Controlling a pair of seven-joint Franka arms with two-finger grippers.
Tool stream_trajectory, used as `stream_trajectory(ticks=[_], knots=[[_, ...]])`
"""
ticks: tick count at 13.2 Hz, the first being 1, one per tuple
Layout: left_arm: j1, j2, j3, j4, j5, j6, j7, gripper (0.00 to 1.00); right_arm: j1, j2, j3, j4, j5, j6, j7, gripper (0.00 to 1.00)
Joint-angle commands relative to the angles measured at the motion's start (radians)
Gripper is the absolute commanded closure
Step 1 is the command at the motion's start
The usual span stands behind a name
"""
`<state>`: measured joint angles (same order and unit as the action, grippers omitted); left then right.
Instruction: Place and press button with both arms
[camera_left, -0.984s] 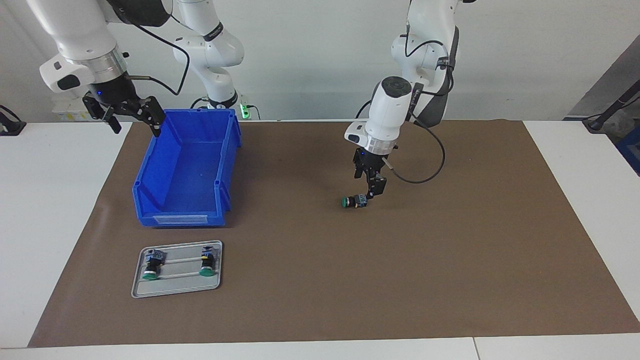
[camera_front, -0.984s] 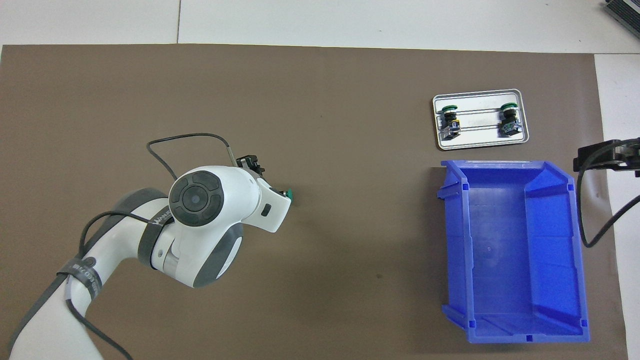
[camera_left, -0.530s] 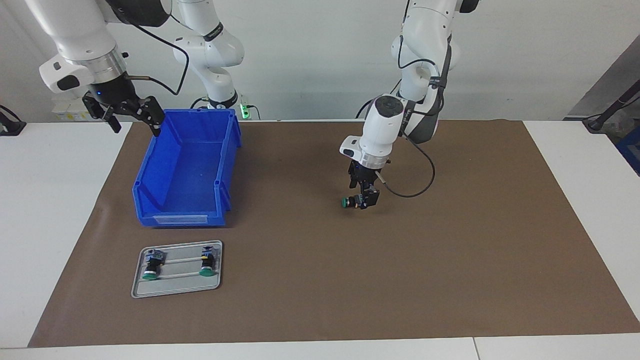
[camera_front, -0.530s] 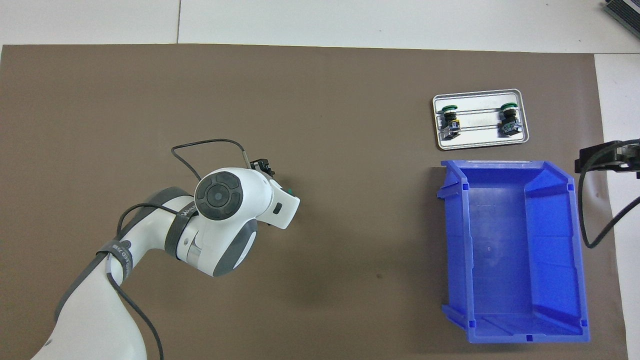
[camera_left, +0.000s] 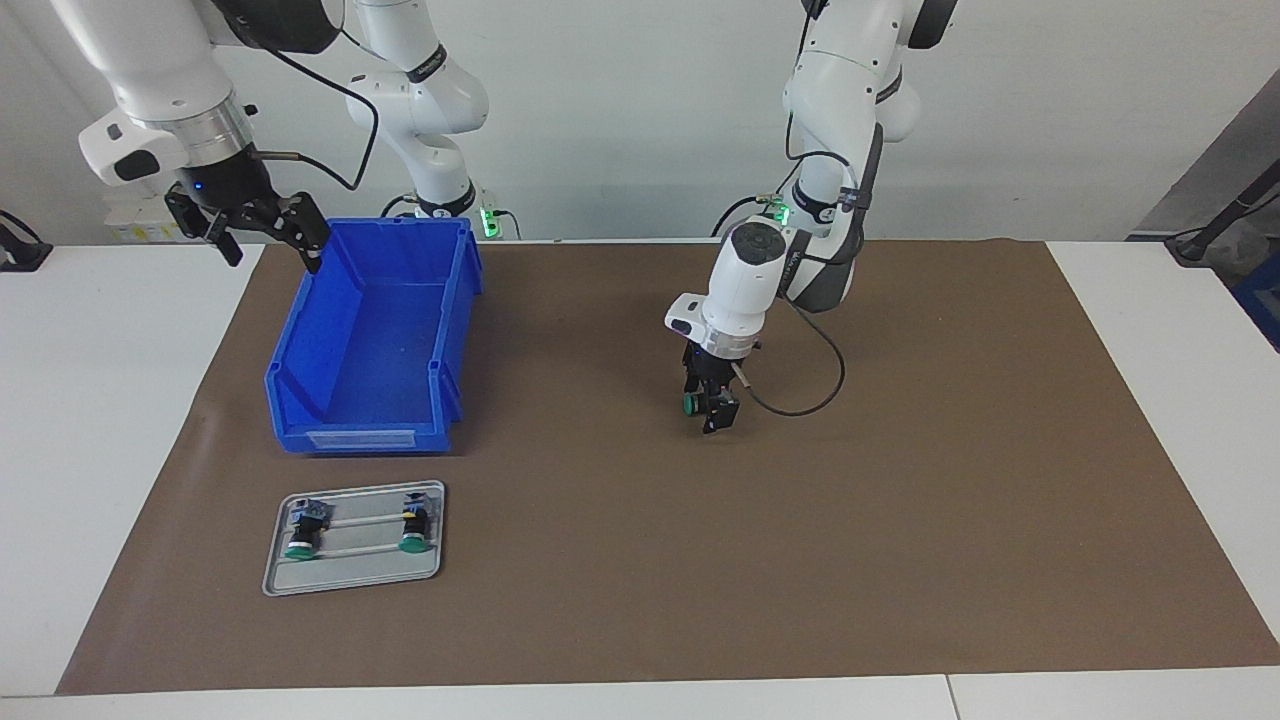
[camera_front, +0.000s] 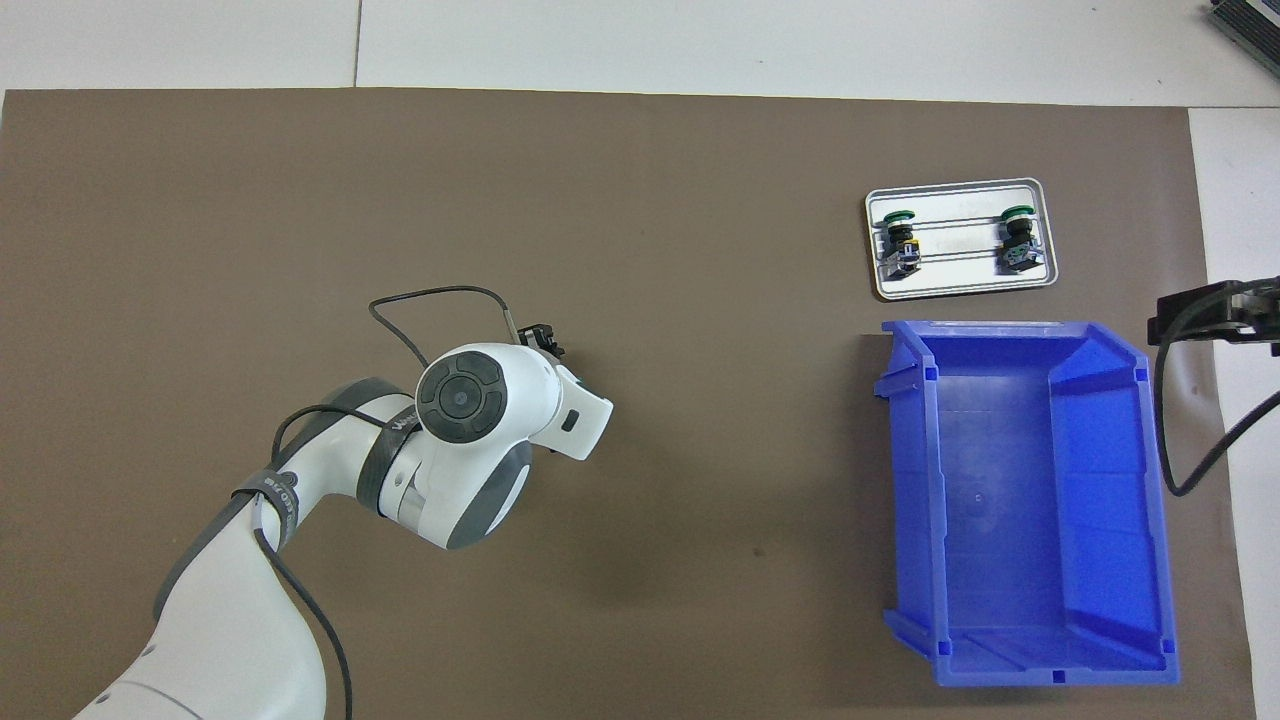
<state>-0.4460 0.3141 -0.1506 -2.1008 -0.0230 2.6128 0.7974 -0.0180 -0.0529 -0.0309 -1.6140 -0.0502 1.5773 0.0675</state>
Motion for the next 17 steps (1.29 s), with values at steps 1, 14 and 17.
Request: stream_trajectory(ticks=[1, 14, 17], knots=[[-0.02, 0.003, 0.017, -0.01, -0.011, 0.024, -0.006, 0.16, -0.003, -0.007, 0.005, -0.007, 0.012, 0.012, 0.015, 0.0], [0.018, 0.017, 0.019, -0.005, -0.011, 0.039, -0.001, 1.0, -0.003, -0.007, 0.006, -0.009, 0.012, 0.027, 0.015, 0.0], [0.033, 0.023, 0.017, 0.028, -0.053, 0.041, 0.002, 1.0, -0.003, -0.007, 0.006, -0.01, 0.012, 0.029, 0.017, 0.0]])
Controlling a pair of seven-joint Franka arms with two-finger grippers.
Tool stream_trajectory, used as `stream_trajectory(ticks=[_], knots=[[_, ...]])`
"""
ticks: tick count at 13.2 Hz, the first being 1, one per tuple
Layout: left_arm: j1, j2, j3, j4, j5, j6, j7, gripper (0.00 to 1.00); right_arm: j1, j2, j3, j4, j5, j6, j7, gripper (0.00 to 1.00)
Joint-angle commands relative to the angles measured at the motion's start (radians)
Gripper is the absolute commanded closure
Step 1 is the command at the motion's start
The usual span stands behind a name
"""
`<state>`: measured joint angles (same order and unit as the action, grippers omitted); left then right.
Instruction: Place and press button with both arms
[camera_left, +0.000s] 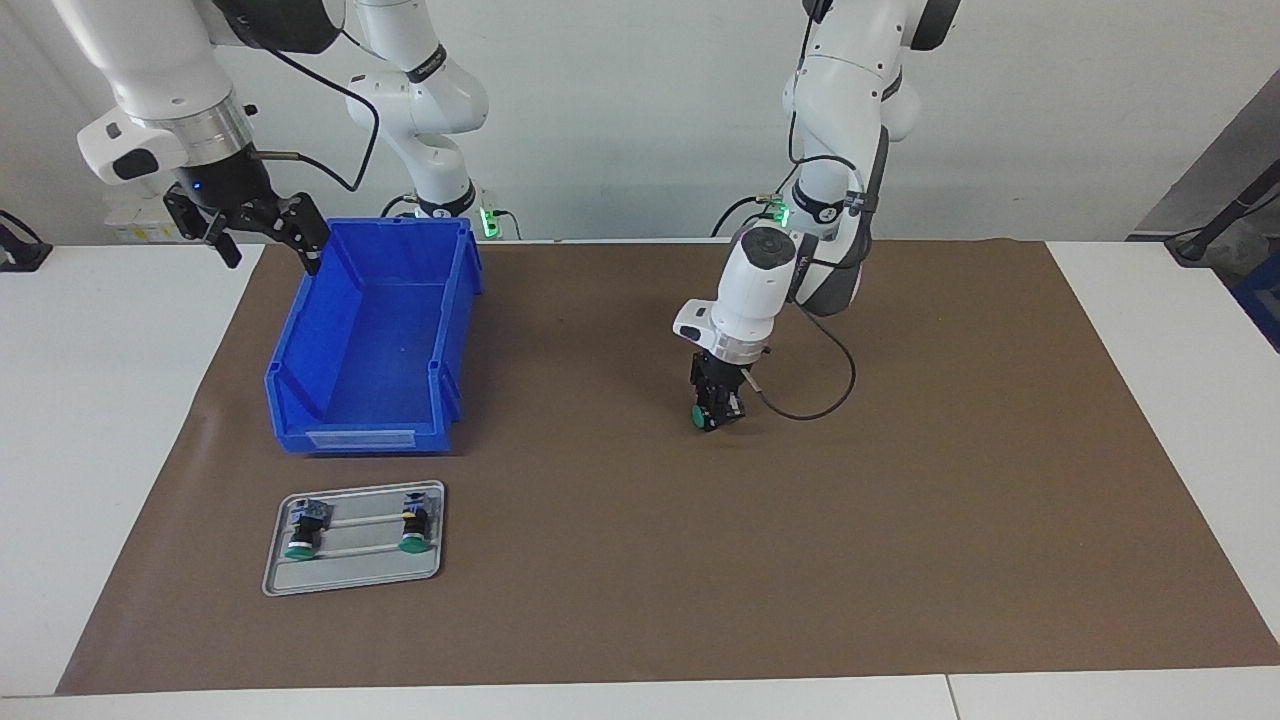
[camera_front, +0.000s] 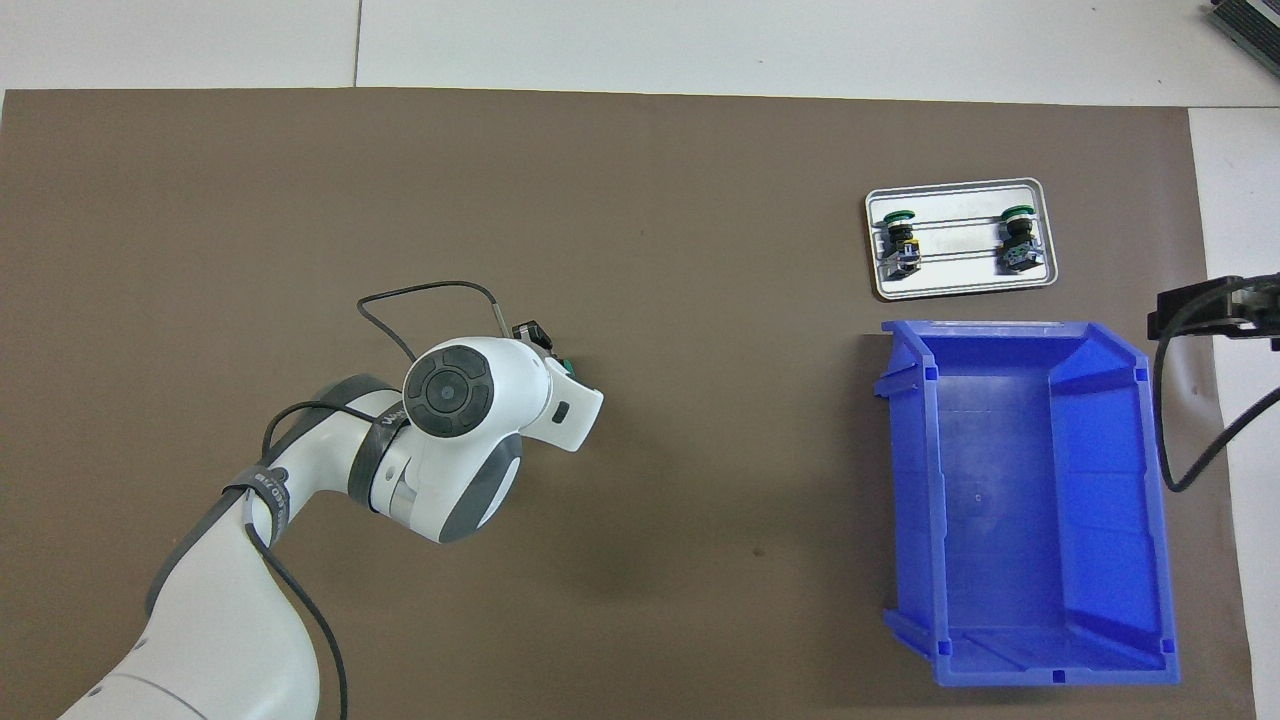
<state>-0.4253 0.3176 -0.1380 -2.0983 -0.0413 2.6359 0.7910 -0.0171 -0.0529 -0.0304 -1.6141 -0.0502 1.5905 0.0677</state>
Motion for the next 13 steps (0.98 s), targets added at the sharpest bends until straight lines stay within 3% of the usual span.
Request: stream_trajectory(ticks=[1, 7, 10, 13], knots=[[0.014, 0.024, 0.005, 0.047, -0.061, 0.015, 0.011, 1.0, -0.003, -0.007, 0.006, -0.01, 0.012, 0.016, 0.017, 0.0], [0.083, 0.029, -0.02, 0.136, -0.219, 0.0, 0.028, 1.0, -0.003, -0.007, 0.007, -0.009, 0.012, 0.019, 0.018, 0.0], [0.137, 0.029, -0.023, 0.248, -0.357, -0.188, 0.088, 1.0, -0.003, -0.007, 0.007, -0.009, 0.012, 0.019, 0.017, 0.0], [0.226, 0.014, -0.022, 0.291, -0.616, -0.33, 0.296, 1.0, -0.003, -0.007, 0.009, -0.01, 0.012, 0.02, 0.017, 0.0]])
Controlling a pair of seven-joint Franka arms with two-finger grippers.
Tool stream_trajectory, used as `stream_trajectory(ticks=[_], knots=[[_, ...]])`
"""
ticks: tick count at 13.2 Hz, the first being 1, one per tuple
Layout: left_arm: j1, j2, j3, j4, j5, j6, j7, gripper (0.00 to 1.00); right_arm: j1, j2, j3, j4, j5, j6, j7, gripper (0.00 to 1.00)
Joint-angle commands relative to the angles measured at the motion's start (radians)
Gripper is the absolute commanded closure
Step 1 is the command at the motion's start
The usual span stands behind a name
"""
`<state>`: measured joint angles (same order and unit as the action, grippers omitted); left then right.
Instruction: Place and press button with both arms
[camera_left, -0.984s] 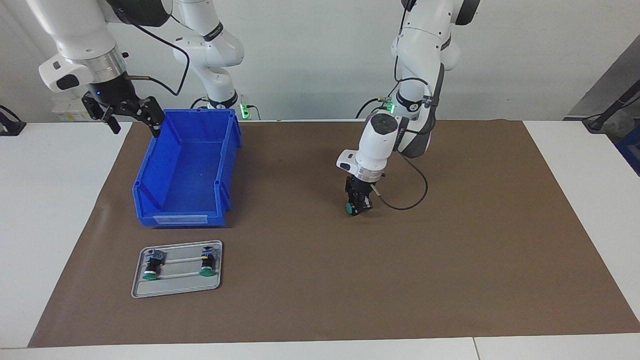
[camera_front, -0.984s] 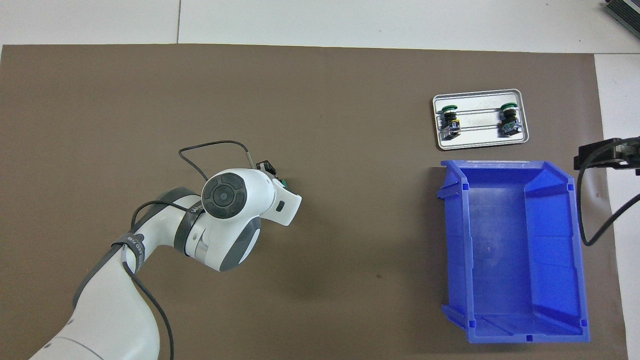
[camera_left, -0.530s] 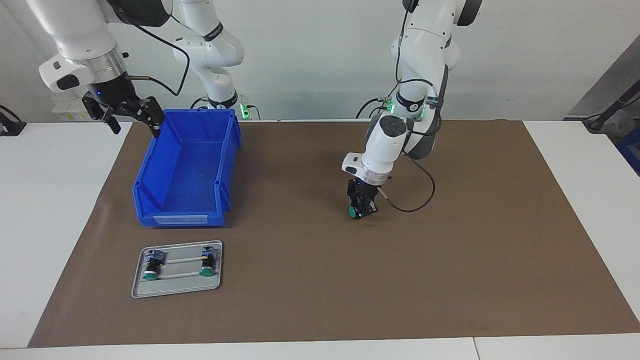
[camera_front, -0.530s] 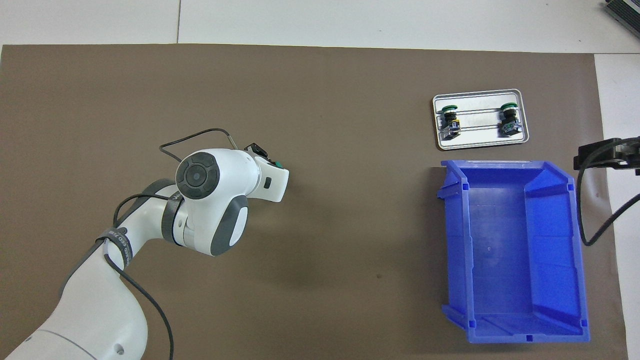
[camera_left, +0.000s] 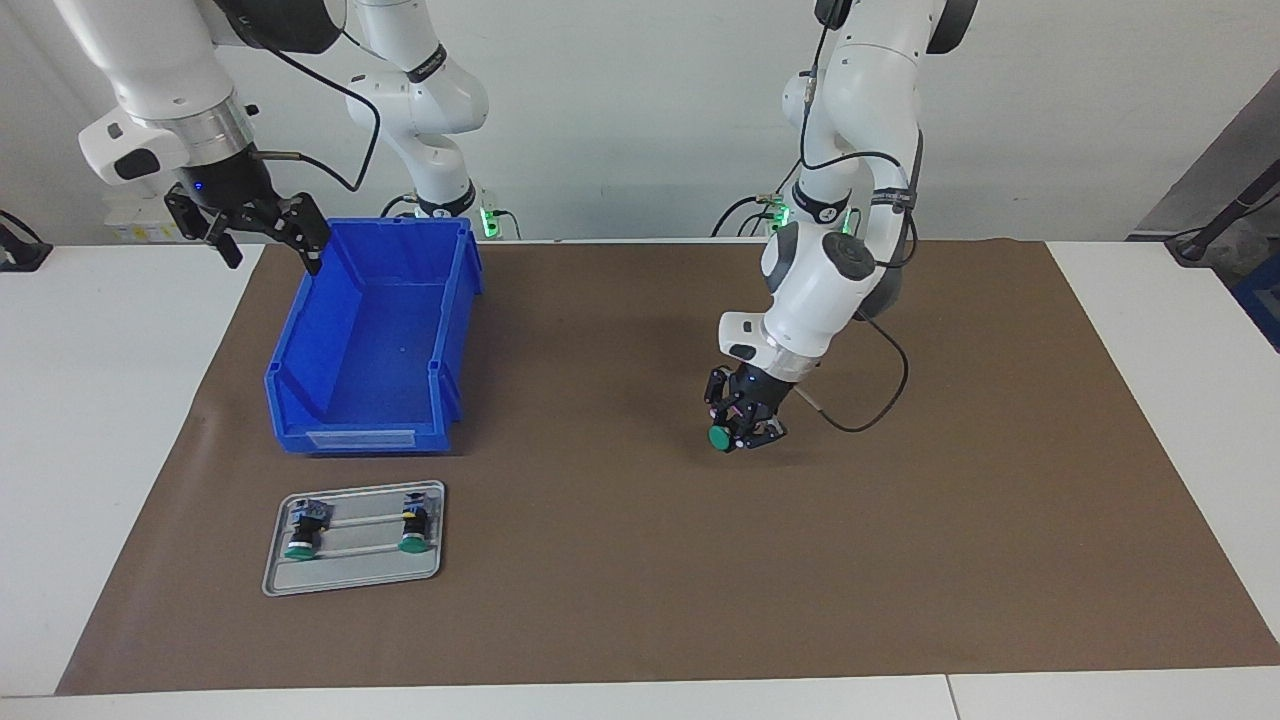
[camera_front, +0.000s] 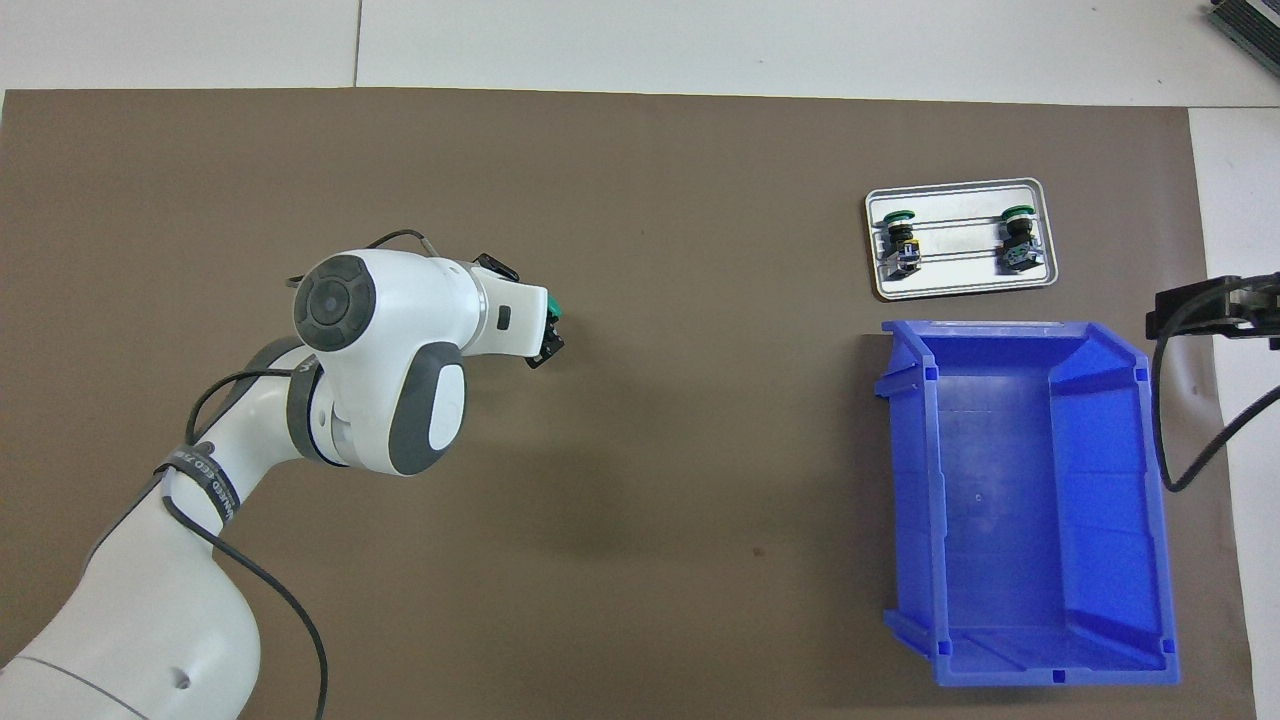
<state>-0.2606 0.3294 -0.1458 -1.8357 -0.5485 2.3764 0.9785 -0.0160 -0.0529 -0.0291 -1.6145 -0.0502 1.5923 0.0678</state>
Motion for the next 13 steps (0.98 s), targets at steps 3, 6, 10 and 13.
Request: stream_trajectory(ticks=[3, 6, 10, 13], knots=[[0.13, -0.016, -0.014, 0.009, -0.198, -0.135, 0.237, 1.0, 0.008, -0.007, 0.008, -0.008, 0.012, 0.011, 0.017, 0.0], [0.198, -0.068, -0.014, -0.092, -0.385, -0.174, 0.455, 1.0, 0.001, -0.007, 0.006, -0.008, 0.012, 0.018, 0.009, 0.0], [0.268, -0.141, -0.011, -0.241, -0.597, -0.221, 0.698, 1.0, 0.008, -0.008, 0.006, -0.007, 0.012, 0.009, 0.011, 0.0], [0.277, -0.176, -0.009, -0.348, -0.726, -0.23, 0.885, 1.0, 0.01, -0.01, 0.006, -0.007, 0.012, 0.015, 0.014, 0.0]])
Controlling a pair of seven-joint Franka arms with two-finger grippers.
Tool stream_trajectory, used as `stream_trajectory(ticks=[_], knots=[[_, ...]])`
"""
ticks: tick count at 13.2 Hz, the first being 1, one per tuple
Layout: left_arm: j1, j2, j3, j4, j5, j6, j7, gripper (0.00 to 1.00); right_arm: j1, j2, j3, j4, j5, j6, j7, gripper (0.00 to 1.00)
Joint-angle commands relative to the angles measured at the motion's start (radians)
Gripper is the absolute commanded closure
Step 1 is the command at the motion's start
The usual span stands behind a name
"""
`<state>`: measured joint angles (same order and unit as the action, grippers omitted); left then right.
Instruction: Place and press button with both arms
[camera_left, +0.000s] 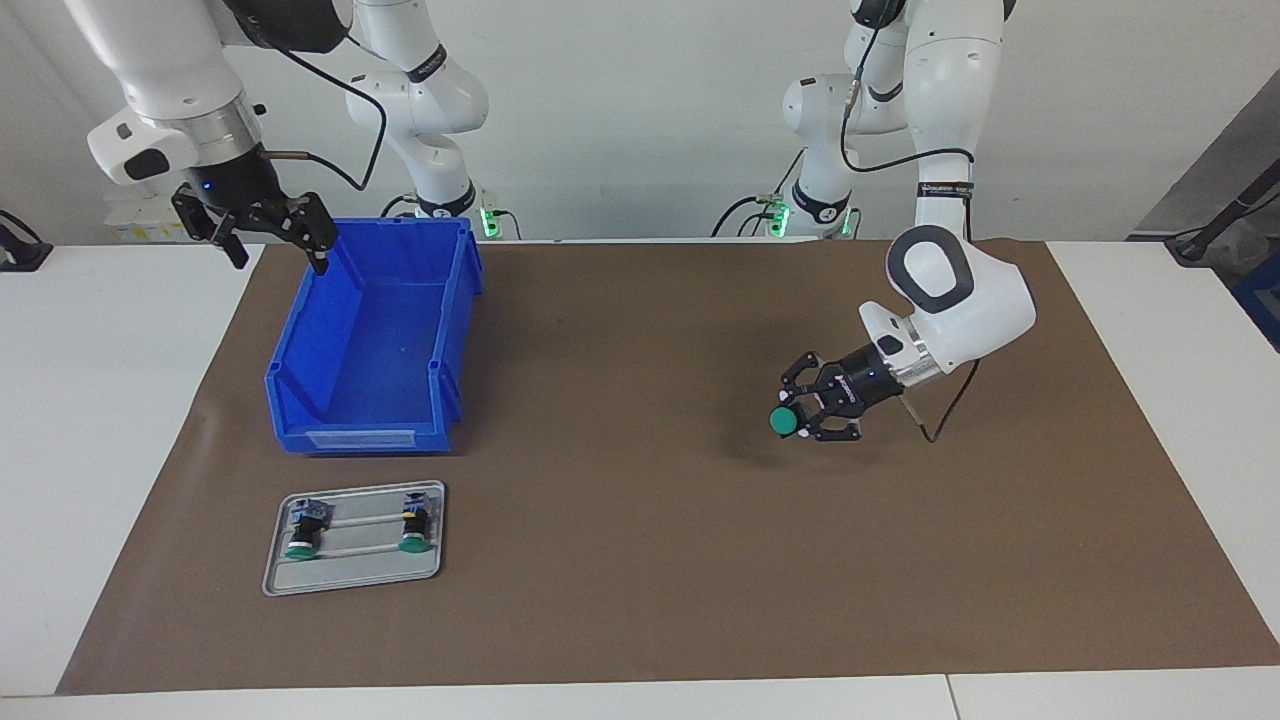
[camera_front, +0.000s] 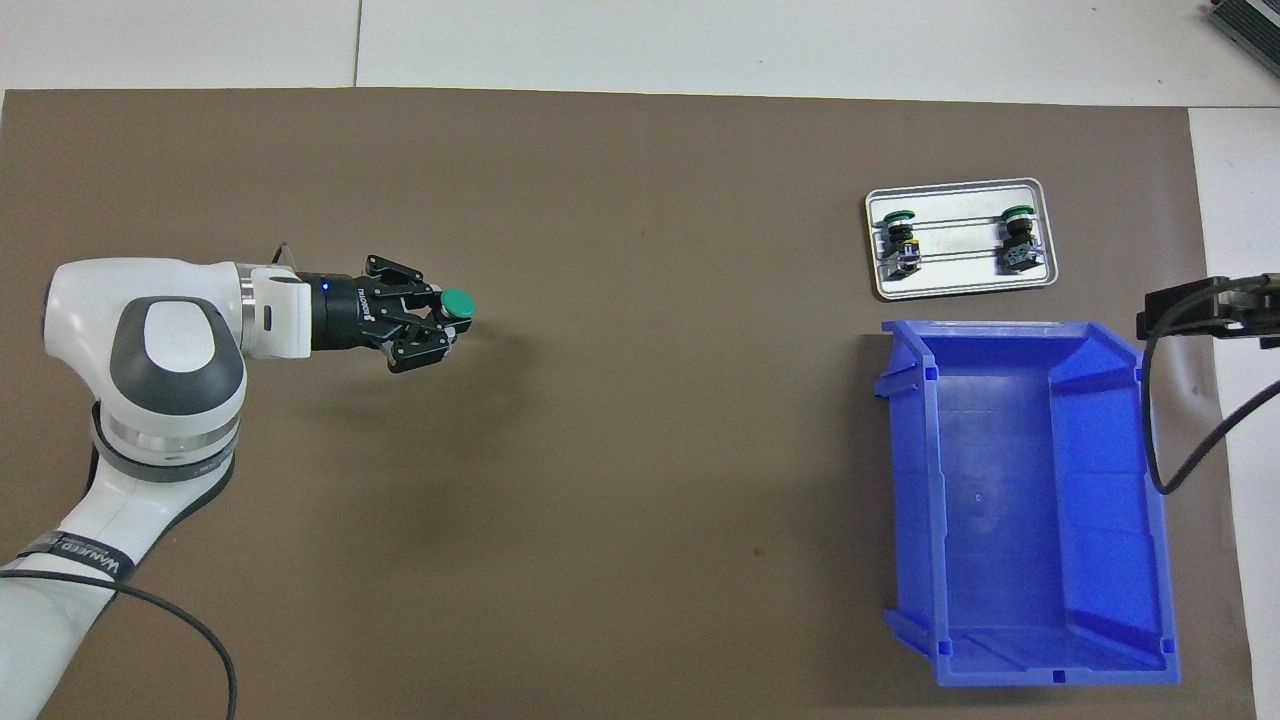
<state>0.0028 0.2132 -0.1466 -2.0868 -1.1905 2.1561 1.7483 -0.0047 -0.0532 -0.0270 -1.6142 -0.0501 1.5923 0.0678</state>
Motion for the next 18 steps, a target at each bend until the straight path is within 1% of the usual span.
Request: stream_trajectory(ticks=[1, 3, 4, 5, 7, 8, 10, 11, 13, 15, 16, 18], knots=[[0.014, -0.067, -0.008, -0.129, -0.156, -0.012, 0.188, 1.0, -0.001, -0.01, 0.004, -0.007, 0.012, 0.014, 0.007, 0.0], [0.003, -0.074, -0.008, -0.18, -0.254, -0.016, 0.307, 1.0, -0.001, -0.01, 0.004, -0.007, 0.012, 0.014, 0.009, 0.0], [0.0, -0.074, -0.008, -0.197, -0.267, -0.033, 0.336, 1.0, -0.001, -0.01, 0.004, -0.007, 0.012, 0.014, 0.009, 0.0], [0.005, -0.08, -0.01, -0.211, -0.273, -0.062, 0.362, 1.0, -0.001, -0.01, 0.004, -0.007, 0.012, 0.014, 0.009, 0.0], [0.014, -0.11, -0.007, -0.257, -0.346, -0.148, 0.428, 1.0, -0.001, -0.01, 0.004, -0.007, 0.012, 0.014, 0.009, 0.0], [0.014, -0.114, -0.007, -0.275, -0.374, -0.165, 0.469, 1.0, -0.001, -0.01, 0.004, -0.007, 0.012, 0.014, 0.007, 0.0], [0.006, -0.107, -0.007, -0.315, -0.385, -0.173, 0.546, 1.0, -0.001, -0.01, 0.004, -0.007, 0.012, 0.014, 0.006, 0.0], [0.011, -0.101, -0.007, -0.346, -0.403, -0.186, 0.624, 1.0, -0.001, -0.01, 0.004, -0.007, 0.012, 0.014, 0.006, 0.0], [0.019, -0.088, -0.004, -0.38, -0.409, -0.24, 0.712, 1.0, -0.003, -0.01, 0.004, -0.007, 0.012, 0.014, 0.006, 0.0], [0.029, -0.086, -0.004, -0.403, -0.413, -0.304, 0.753, 1.0, -0.001, -0.01, 0.004, -0.007, 0.012, 0.014, 0.006, 0.0], [0.031, -0.09, -0.004, -0.43, -0.414, -0.327, 0.778, 1.0, -0.003, -0.01, 0.004, -0.007, 0.012, 0.014, 0.004, 0.0], [0.045, -0.086, -0.005, -0.441, -0.416, -0.354, 0.801, 1.0, -0.001, -0.01, 0.004, -0.007, 0.012, 0.014, 0.004, 0.0]])
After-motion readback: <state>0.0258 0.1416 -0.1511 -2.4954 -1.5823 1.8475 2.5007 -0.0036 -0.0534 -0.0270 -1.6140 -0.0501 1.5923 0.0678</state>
